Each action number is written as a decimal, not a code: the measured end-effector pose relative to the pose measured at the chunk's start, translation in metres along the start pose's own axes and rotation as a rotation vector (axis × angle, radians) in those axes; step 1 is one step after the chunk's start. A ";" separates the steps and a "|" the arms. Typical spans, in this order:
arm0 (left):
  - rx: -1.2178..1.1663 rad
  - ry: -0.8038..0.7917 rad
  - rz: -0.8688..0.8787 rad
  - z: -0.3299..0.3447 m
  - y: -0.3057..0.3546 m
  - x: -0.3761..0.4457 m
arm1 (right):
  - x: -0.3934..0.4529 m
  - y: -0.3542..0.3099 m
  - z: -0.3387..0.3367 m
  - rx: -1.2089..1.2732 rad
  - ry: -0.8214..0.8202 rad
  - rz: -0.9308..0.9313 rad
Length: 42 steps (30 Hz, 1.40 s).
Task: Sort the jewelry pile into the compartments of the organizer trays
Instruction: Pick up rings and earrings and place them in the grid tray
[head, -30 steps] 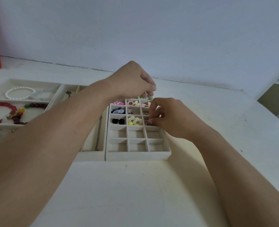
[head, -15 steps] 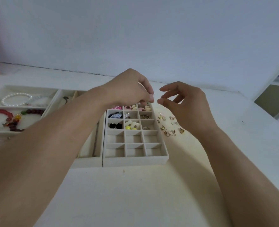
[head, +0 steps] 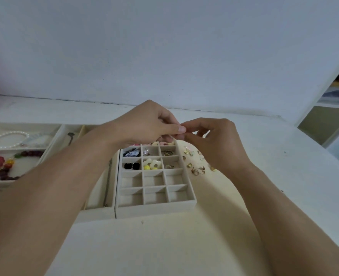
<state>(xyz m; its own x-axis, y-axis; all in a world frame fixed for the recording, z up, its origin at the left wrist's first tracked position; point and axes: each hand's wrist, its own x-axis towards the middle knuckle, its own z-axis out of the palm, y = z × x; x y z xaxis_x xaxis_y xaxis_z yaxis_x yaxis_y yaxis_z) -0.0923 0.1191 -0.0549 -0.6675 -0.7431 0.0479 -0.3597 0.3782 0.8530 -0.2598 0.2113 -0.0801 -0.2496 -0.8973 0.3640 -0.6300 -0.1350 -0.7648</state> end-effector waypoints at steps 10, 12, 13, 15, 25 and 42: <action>0.004 -0.085 -0.042 -0.006 -0.004 0.003 | 0.004 0.005 -0.004 0.021 0.016 0.010; 0.005 -0.077 -0.053 -0.007 -0.006 0.003 | 0.004 0.006 -0.004 0.027 0.022 0.005; 0.008 -0.077 -0.050 -0.007 -0.006 0.003 | 0.004 0.005 -0.003 0.024 0.020 0.003; 0.002 -0.084 -0.033 -0.006 -0.005 0.003 | 0.004 0.006 -0.003 0.016 0.012 -0.005; 0.005 -0.074 -0.006 -0.006 -0.001 -0.001 | 0.005 0.008 -0.003 -0.011 -0.006 -0.023; 0.000 -0.025 0.042 -0.006 -0.003 0.000 | 0.007 0.011 -0.003 0.011 -0.028 -0.001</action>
<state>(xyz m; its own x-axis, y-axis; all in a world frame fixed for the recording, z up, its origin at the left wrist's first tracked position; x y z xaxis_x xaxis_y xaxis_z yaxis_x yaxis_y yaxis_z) -0.0872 0.1145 -0.0545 -0.6981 -0.7125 0.0709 -0.3310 0.4089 0.8505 -0.2710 0.2053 -0.0844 -0.2282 -0.9086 0.3499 -0.6223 -0.1403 -0.7701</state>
